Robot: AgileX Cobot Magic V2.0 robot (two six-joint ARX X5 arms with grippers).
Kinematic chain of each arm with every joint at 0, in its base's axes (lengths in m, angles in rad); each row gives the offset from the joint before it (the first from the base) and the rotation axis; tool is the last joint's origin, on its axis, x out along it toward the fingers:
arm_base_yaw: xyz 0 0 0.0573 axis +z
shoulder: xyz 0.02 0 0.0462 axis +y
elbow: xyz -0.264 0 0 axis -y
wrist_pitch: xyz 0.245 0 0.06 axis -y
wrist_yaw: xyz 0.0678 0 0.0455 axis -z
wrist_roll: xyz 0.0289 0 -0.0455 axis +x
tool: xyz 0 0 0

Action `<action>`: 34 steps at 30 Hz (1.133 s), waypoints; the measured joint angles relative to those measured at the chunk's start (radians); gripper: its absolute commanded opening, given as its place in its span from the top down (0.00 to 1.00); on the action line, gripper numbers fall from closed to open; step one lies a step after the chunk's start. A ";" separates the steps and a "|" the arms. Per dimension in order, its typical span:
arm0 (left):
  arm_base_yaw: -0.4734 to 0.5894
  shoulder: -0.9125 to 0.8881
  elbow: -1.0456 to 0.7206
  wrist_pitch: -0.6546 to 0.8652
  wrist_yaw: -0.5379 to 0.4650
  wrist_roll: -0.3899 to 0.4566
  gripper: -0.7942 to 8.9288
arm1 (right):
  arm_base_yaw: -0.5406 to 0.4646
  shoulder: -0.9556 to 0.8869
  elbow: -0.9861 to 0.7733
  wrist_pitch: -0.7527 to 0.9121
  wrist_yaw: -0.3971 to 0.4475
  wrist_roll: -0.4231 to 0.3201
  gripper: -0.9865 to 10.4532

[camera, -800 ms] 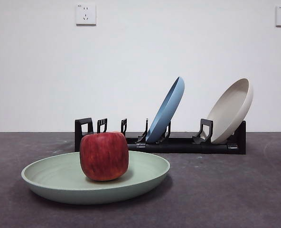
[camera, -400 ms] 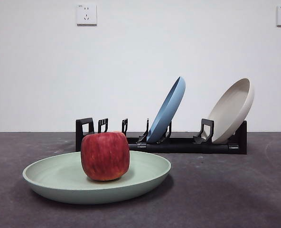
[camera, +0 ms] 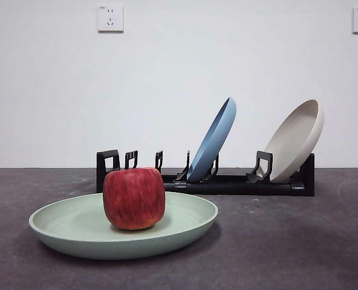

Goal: Take the green plate from the plate rack,put the plate on the table,take the apple from the table,put the apple in the plate

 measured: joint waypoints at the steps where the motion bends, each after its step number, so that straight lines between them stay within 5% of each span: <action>1: 0.000 0.000 0.000 0.000 0.000 0.000 0.92 | 0.000 -0.008 -0.002 -0.008 0.001 0.000 0.91; 34: 0.000 0.000 0.000 0.000 0.000 0.000 0.92 | 0.000 -0.021 -0.021 -0.064 0.002 0.015 0.91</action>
